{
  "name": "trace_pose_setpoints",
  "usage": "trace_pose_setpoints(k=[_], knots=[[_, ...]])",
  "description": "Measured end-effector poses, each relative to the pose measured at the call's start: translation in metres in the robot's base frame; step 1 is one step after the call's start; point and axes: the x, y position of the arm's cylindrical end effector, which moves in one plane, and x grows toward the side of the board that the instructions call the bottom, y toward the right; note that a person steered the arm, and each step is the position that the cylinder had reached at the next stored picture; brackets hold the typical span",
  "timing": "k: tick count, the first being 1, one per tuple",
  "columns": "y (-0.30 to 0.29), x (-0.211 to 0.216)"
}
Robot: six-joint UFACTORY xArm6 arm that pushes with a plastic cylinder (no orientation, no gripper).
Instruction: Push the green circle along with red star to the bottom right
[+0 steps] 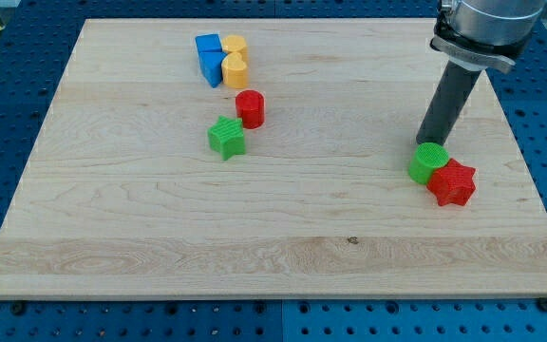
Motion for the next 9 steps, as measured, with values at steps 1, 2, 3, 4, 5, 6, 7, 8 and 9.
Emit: trace_pose_setpoints(k=[1,2,3,4,5,6,7,8,9], knots=[[-0.016,-0.002],[-0.034,-0.002],[-0.034,0.004],[-0.034,0.016],[-0.019,0.02],[-0.005,0.024],[-0.003,0.042],[0.008,0.05],[0.036,0.05]])
